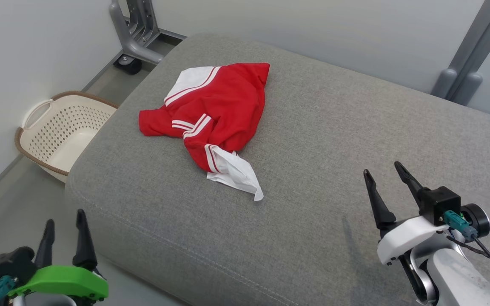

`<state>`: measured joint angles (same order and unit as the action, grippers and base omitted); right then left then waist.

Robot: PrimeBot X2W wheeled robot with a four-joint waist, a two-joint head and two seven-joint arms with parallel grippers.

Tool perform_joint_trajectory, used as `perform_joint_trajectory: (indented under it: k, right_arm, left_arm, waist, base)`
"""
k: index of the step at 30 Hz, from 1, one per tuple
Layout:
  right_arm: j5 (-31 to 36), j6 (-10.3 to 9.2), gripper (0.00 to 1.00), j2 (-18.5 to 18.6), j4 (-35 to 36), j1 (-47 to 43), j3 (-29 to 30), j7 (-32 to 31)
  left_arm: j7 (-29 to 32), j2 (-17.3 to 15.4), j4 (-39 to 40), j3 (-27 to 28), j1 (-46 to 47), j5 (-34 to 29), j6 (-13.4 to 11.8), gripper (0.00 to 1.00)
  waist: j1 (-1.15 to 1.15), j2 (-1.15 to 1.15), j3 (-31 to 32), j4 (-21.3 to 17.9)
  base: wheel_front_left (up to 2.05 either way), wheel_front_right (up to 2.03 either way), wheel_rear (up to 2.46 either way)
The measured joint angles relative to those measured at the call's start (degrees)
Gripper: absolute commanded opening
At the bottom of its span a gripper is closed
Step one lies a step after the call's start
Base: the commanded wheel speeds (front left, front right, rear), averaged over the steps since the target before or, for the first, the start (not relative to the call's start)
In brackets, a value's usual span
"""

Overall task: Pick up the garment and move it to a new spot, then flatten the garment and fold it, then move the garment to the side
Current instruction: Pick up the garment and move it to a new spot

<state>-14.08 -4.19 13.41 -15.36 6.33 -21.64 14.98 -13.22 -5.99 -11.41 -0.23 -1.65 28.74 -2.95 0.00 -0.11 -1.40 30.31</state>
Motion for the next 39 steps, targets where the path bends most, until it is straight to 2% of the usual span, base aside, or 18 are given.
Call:
perform_joint_trajectory:
  k: [2, 12, 21, 27, 38, 39]
  right_arm:
    - [0.01, -0.47, 1.0, 0.14, 0.11, -0.06, 0.49, 0.01]
    - [1.3, -0.35, 1.0, 1.32, 0.78, 0.56, -1.03, -0.01]
    - [2.6, 0.92, 1.0, 2.53, 2.0, 5.61, -1.66, -0.49]
    - [2.61, 1.67, 1.0, 2.46, 1.51, 7.45, -1.85, -0.48]
    - [2.6, 2.13, 1.0, 1.43, -0.11, 8.79, -1.68, -0.47]
    - [2.6, 2.14, 1.0, 1.3, -0.31, 8.8, -1.66, -0.47]
  left_arm:
    - [2.16, 0.6, -1.15, -1.27, 0.98, 1.99, 1.01, 1.0]
    - [15.7, 3.46, -6.12, -3.98, 13.76, 10.92, 1.89, 1.0]
    - [22.7, 3.83, -10.9, -3.03, 24.66, 15.39, -0.65, 1.0]
    - [25.05, 4.63, -15.83, -1.62, 27.82, 18.11, -1.7, 1.0]
    - [26.8, 4.76, -23.76, -1.76, 30.91, 18.09, -2.58, 1.0]
    - [26.81, 4.75, -24.5, -1.88, 31.01, 17.73, -2.58, 0.78]
  waist:
    - [0.0, 0.0, -0.59, -0.02]
    - [0.0, 0.0, -5.77, -2.11]
    - [0.0, 0.0, -11.39, -6.48]
    - [0.0, 0.0, -14.38, -10.46]
    - [0.0, 0.0, -17.1, -16.42]
    - [0.0, 0.0, -17.22, -16.88]
  base:
    - [0.0, 0.0, 0.0]
    - [0.0, 0.0, 0.0]
    - [0.0, 0.0, 0.0]
    - [0.0, 0.0, 0.0]
    - [0.0, 0.0, 0.0]
    - [0.0, 0.0, 0.0]
